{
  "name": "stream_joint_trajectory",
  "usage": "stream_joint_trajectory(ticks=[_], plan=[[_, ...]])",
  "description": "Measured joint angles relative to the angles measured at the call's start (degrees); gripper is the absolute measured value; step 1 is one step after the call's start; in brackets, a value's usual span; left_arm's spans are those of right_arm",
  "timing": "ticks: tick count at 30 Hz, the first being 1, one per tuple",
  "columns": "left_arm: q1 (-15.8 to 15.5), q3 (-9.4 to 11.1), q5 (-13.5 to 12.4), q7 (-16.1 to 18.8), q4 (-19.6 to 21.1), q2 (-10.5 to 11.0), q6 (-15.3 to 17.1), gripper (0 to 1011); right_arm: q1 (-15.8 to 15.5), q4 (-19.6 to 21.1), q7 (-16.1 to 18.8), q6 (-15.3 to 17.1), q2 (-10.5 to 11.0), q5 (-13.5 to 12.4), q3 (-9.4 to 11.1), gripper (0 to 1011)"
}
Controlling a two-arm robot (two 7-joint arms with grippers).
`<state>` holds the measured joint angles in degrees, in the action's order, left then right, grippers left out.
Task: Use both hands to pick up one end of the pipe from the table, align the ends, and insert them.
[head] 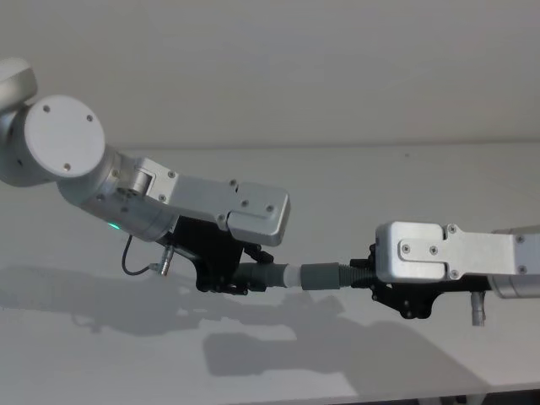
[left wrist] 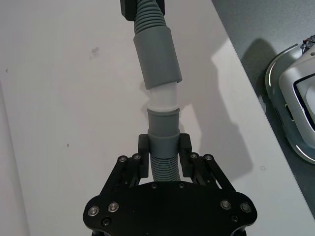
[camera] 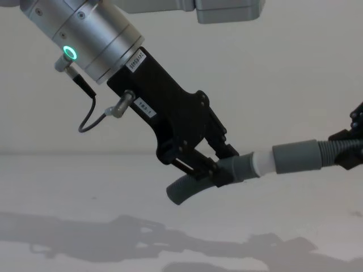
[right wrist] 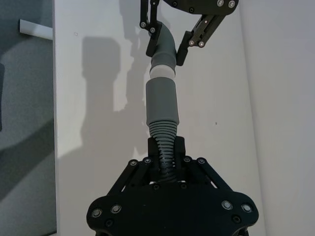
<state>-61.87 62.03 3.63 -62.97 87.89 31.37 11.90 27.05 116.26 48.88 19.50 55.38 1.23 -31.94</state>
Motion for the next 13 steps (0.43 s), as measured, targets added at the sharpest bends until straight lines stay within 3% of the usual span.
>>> stream_joint_trajectory(ticks=[13], plan=[[0.0, 0.0, 0.1, 0.2, 0.2, 0.0, -0.1, 327, 0.5, 0.1, 0.1, 0.2, -0.1, -0.1, -0.3, 155]])
